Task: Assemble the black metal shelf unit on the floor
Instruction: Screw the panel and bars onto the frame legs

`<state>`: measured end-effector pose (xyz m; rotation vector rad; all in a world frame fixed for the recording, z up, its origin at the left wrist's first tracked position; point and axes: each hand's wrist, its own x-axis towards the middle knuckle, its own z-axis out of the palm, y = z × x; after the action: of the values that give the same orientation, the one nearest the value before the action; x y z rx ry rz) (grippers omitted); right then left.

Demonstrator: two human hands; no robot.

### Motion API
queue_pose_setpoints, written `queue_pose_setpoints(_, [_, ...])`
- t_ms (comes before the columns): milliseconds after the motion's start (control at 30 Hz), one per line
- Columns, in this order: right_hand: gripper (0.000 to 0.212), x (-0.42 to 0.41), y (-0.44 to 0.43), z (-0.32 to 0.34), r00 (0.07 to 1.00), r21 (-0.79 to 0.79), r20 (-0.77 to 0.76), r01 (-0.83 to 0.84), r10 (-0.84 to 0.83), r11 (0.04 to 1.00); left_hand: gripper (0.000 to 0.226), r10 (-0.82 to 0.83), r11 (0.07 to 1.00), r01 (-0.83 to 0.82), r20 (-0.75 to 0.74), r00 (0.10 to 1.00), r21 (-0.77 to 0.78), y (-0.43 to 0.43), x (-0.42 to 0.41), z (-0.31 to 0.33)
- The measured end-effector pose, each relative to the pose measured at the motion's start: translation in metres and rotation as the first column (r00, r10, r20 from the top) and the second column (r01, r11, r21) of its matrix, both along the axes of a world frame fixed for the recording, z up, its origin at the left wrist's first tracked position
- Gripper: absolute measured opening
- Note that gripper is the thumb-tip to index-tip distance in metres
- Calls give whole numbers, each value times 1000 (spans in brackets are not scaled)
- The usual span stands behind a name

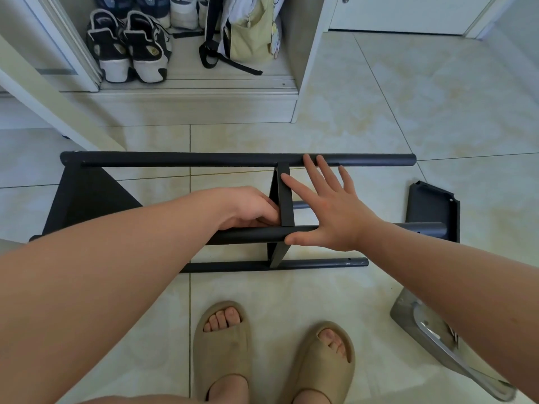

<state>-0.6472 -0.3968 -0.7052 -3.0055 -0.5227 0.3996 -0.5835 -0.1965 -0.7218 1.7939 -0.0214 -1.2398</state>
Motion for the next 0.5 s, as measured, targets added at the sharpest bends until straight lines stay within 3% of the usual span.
queue_pose_setpoints(233, [111,-1,0,0,1000,-1,4,-1,1,1000,18,-57,996,68,-189,980,50,0,2,3])
queue_pose_setpoints(500, [111,-1,0,0,1000,6,10,3,-3,1000,18,-31,997,44,-219,975,56,0,2,2])
